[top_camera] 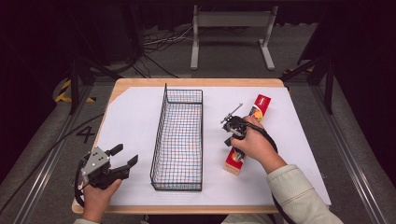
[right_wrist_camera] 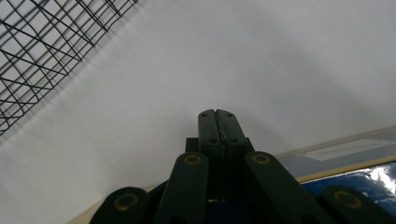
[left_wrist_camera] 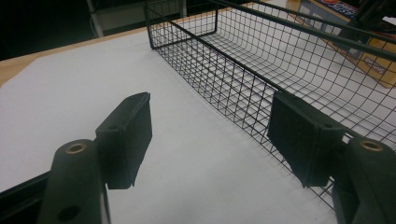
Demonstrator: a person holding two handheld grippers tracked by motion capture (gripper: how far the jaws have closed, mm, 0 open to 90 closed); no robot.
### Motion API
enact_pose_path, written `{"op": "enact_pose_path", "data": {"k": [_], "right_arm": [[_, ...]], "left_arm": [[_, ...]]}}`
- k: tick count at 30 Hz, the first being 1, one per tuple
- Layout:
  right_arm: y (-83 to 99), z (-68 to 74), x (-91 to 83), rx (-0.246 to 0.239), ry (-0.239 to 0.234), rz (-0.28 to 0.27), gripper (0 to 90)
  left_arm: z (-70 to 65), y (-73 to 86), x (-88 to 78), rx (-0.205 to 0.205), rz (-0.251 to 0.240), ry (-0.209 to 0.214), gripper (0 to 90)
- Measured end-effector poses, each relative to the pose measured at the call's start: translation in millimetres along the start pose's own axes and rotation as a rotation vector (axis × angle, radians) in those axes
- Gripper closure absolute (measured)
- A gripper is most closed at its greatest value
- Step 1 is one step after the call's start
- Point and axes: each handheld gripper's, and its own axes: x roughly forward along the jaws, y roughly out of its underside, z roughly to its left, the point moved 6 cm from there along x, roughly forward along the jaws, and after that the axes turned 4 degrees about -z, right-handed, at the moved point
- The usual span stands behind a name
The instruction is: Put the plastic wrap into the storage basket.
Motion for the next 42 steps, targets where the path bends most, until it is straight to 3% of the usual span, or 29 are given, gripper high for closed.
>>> {"op": "enact_pose_path", "data": {"k": [13, 19, 29, 42], "right_arm": [[2.0, 2.9, 2.6, -0.002, -0.006, 0.025, 90.0], [9.8, 3.7, -3.9, -0.01, 0.003, 0.086, 90.0], [23.6, 5.8, -10.7, -0.004, -0.031, 0.137, 90.0], [48.6, 13.0, -21.5, -0.025, -0.056, 0.251, 90.0]], "left_arm": [[0.4, 0.3, -0.2, -0.003, -0.001, 0.0, 30.9], [0.7, 0.3, -0.5, -0.005, -0.002, 0.0, 30.9], [0.5, 0.1, -0.9, -0.006, -0.001, -0.003, 30.9], [0.6, -0.1, -1.2, -0.006, -0.003, -0.003, 30.8]]}}
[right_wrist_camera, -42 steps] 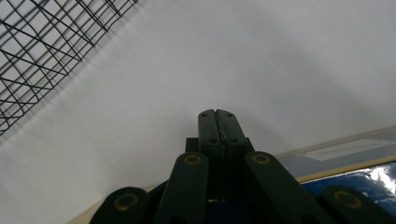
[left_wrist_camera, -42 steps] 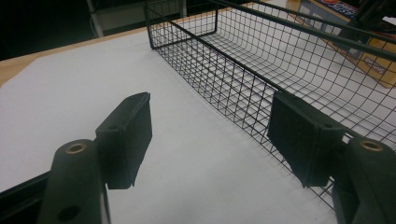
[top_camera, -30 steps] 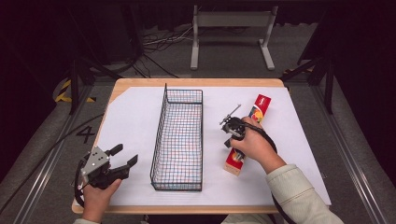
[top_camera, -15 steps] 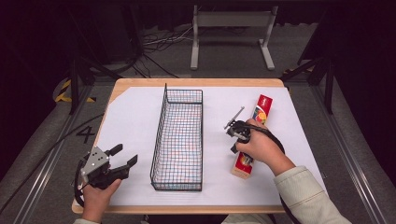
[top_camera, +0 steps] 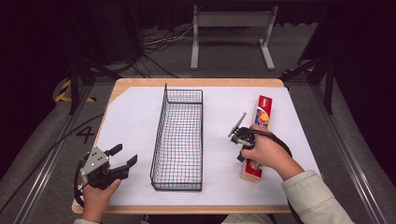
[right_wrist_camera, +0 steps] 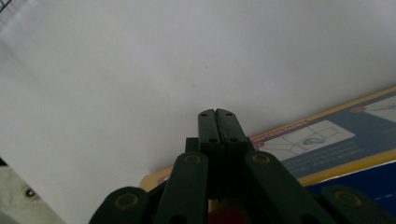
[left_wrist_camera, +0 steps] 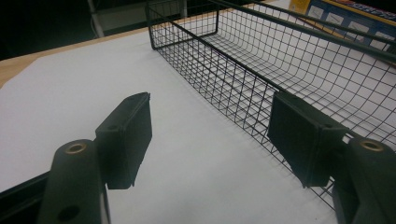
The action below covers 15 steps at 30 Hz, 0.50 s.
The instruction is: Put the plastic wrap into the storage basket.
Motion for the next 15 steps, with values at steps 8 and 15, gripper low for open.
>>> {"op": "enact_pose_path", "data": {"k": [8, 15], "right_arm": [[17.4, 2.6, -0.6, -0.009, -0.024, 0.057, 89.8], [31.1, 8.9, -1.5, -0.022, -0.051, 0.106, 89.6]], "left_arm": [[0.0, 0.0, 0.2, -0.001, 0.0, -0.001, 30.8], [0.0, 0.1, 0.6, 0.0, 0.002, -0.001, 30.8]]}}
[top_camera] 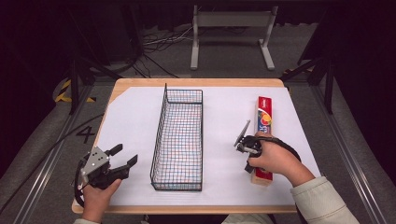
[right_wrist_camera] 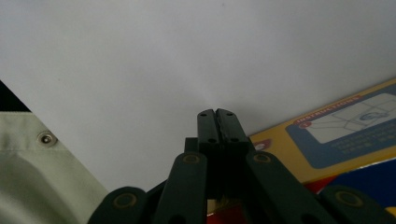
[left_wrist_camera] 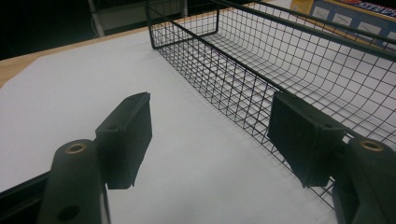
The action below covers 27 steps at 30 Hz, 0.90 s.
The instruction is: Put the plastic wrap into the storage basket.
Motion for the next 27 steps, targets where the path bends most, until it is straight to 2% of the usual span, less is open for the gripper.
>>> {"op": "enact_pose_path", "data": {"k": [10, 27], "right_arm": [[14.8, -1.2, -1.3, 0.003, -0.002, 0.027, 89.8], [46.0, -15.2, -5.8, 0.067, 0.022, 0.085, 90.0]], "left_arm": [[0.4, 0.0, 0.4, 0.002, 0.001, -0.001, 30.9], [0.2, 1.0, 1.0, -0.007, 0.008, 0.0, 30.9]]}}
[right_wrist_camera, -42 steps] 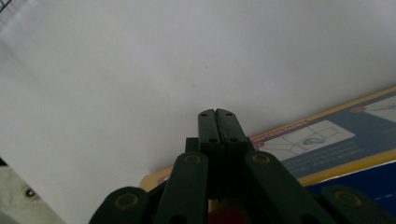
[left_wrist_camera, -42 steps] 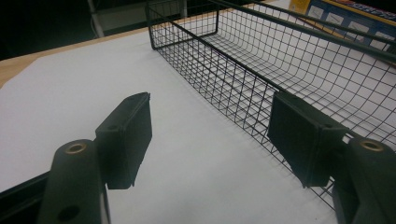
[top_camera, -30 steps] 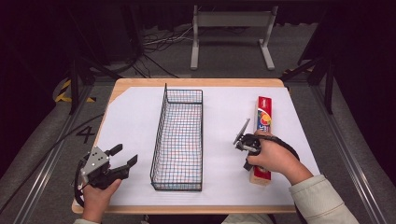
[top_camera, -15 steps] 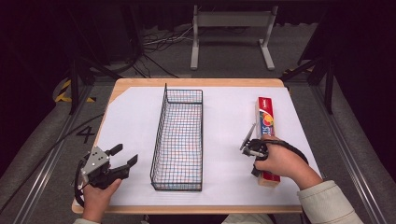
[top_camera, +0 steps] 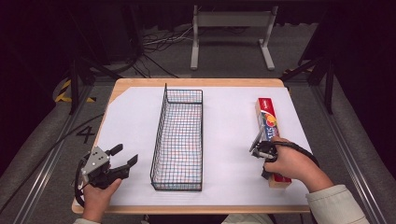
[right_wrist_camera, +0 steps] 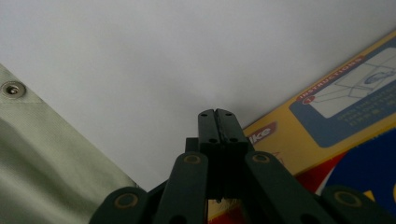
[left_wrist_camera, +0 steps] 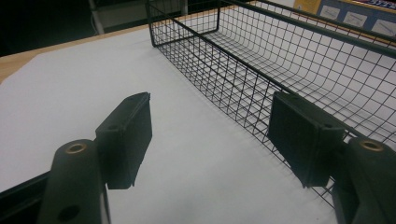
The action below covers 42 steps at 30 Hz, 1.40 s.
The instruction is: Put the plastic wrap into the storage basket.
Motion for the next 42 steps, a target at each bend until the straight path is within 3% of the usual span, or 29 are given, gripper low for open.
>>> {"op": "enact_pose_path", "data": {"k": [4, 9, 11, 12, 14, 19, 23, 27, 28, 30, 32, 38, 42], "right_arm": [[5.2, -3.7, -0.2, 0.022, 0.004, 0.006, 89.7], [3.8, -1.8, 0.0, 0.043, -0.02, -0.027, 80.9], [2.5, -1.1, -0.3, 0.051, -0.03, -0.048, 78.4], [0.3, 1.4, -0.5, 0.041, -0.051, -0.088, 74.5], [-0.4, 2.7, -0.5, 0.048, -0.058, -0.099, 72.9], [-8.9, 7.3, -3.5, 0.038, -0.087, -0.222, 65.0], [-14.8, 7.0, -12.3, 0.021, -0.078, -0.315, 61.9], [-21.6, 6.0, -24.8, 0.021, -0.057, -0.457, 55.9], [-23.2, 5.1, -28.8, 0.038, -0.047, -0.501, 55.0], [-24.0, 4.6, -30.7, 0.042, -0.042, -0.526, 53.9], [-26.1, 2.7, -36.3, 0.064, -0.03, -0.603, 51.6], [-26.9, -5.4, -51.2, 0.101, 0.003, -0.757, 48.0], [-26.8, -8.2, -58.2, 0.116, 0.009, -0.819, 45.8]], "left_arm": [[0.2, 0.0, 0.3, 0.0, -0.001, -0.002, 30.9], [0.2, -0.3, 0.7, 0.001, -0.001, -0.001, 30.9], [0.2, -0.4, 0.8, 0.002, -0.001, -0.001, 30.9], [0.1, -0.4, 1.0, 0.003, 0.0, -0.001, 30.9], [0.1, -0.3, 1.3, 0.004, 0.001, -0.001, 30.9], [0.5, -0.4, 1.0, 0.003, -0.001, -0.002, 30.9], [0.8, -0.8, 0.6, 0.003, -0.004, -0.004, 30.9], [0.6, -0.9, 0.6, 0.005, -0.006, -0.004, 30.9], [0.7, -1.0, 0.5, 0.005, -0.006, -0.004, 30.9], [0.7, -1.2, 0.5, 0.003, -0.008, -0.005, 30.9], [0.8, -1.1, 0.5, 0.004, -0.008, -0.005, 30.8], [0.9, -1.3, 0.5, 0.004, -0.009, -0.008, 30.9], [0.8, -1.4, 0.5, 0.003, -0.01, -0.009, 30.9]]}}
